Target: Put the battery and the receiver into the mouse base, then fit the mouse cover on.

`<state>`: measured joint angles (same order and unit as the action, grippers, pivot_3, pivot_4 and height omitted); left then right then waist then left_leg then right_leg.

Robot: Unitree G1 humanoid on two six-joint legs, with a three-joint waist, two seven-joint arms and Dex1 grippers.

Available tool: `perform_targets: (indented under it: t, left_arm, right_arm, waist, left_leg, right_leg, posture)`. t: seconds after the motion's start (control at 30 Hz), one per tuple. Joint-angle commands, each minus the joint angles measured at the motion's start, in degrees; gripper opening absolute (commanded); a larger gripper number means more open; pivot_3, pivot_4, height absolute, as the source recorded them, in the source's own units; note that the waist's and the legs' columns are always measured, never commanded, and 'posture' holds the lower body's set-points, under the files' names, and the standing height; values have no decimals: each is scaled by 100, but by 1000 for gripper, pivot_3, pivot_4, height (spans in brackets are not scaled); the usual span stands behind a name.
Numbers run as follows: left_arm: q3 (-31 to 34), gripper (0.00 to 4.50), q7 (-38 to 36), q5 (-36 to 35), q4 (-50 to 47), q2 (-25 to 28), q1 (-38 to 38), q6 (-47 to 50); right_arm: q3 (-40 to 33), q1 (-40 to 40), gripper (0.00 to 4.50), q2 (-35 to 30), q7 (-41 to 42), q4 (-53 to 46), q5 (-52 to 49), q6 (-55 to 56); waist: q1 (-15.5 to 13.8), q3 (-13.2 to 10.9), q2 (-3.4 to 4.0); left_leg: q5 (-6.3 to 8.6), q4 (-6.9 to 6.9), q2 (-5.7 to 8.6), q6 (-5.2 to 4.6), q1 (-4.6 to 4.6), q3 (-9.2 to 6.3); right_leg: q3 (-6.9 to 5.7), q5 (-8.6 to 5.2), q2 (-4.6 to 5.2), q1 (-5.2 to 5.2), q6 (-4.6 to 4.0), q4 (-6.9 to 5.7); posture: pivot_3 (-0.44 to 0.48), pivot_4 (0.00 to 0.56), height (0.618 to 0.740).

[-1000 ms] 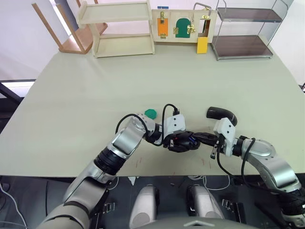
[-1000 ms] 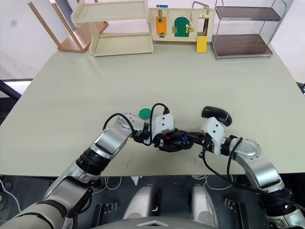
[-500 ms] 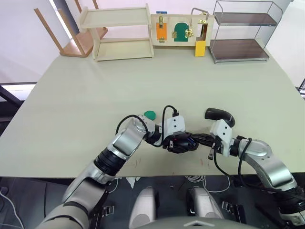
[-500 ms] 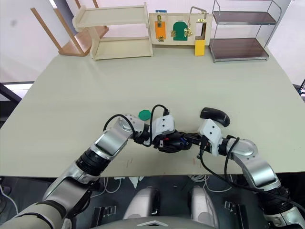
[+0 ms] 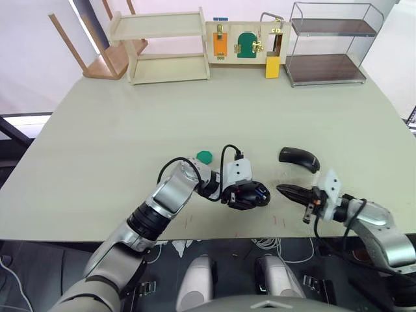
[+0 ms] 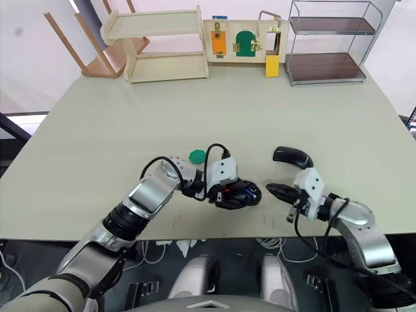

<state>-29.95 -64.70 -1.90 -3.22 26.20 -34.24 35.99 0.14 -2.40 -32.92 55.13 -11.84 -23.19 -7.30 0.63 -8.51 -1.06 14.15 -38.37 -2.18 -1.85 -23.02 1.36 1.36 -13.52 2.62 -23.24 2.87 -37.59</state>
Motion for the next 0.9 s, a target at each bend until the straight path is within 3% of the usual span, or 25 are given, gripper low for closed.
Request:
perform_targets:
  t: [0.03,0.13,0.23,0.3,0.4,0.67,0.7,0.73,0.9]
  left_arm:
    - [-199,3006,-47,16,6,29,100,50]
    - [-199,3006,-32,29,-1,34,104,48]
    - [-193,3006,-24,23,-23,38,113,70]
    - [-192,3006,-22,23,-28,44,115,75]
    - [-185,3006,-19,21,-66,69,137,85]
    - [-44,3006,-8,-125,-178,66,142,177]
    - [-19,4012,-10,-154,-200,66,149,162]
    - [19,4252,12,-182,-219,46,144,147]
    - [393,4396,254,-408,-516,-97,176,-125]
  right_arm:
    - [-438,-110,48,-211,622,138,-454,309]
    - [-705,-90,918,-296,960,429,-645,519]
    - [-861,2,2166,-353,1150,788,-605,786]
    - [-946,56,3286,-401,1356,952,-684,861]
    - [-951,37,4471,-454,1734,1125,-713,1048]
    - [-945,42,4471,-359,2282,1420,-860,1388]
    - [-940,35,4500,-343,2307,1428,-857,1415]
    - [-932,24,4500,-332,2335,1448,-842,1451]
    - [-946,-88,4500,-272,2385,1389,-891,1500]
  waist:
    - [0,0,0]
    - [0,0,0]
    - [-1,-1,0]
    - [-2,-1,0]
    - [-1,-1,1]
    - [2,-2,2]
    - [3,-2,2]
    - [-1,-3,2]
    - [-14,-12,4]
  left_leg:
    - [0,0,0,0,0,2]
    - [0,0,0,0,2,2]
    - [0,0,0,0,4,3]
    - [0,0,0,0,4,4]
    - [0,0,0,0,4,4]
    - [0,1,0,0,4,3]
    - [0,1,0,0,5,2]
    - [0,1,0,0,5,1]
    - [0,0,0,0,4,0]
  right_leg:
    - [0,0,0,0,0,0]
    - [7,0,0,1,0,0]
    - [8,0,0,1,-1,0]
    - [8,0,0,1,-1,0]
    - [9,0,0,1,-1,0]
    - [9,0,0,1,-1,0]
    - [10,0,0,1,-1,0]
    - [10,0,0,1,-1,0]
    - [11,0,1,1,-1,-1]
  posture:
    - [0,150,740]
    - [0,150,740]
    - [0,150,740]
    - [0,150,740]
    - [0,150,740]
    - [0,150,740]
    - [0,150,740]
    - [0,150,740]
    - [0,150,740]
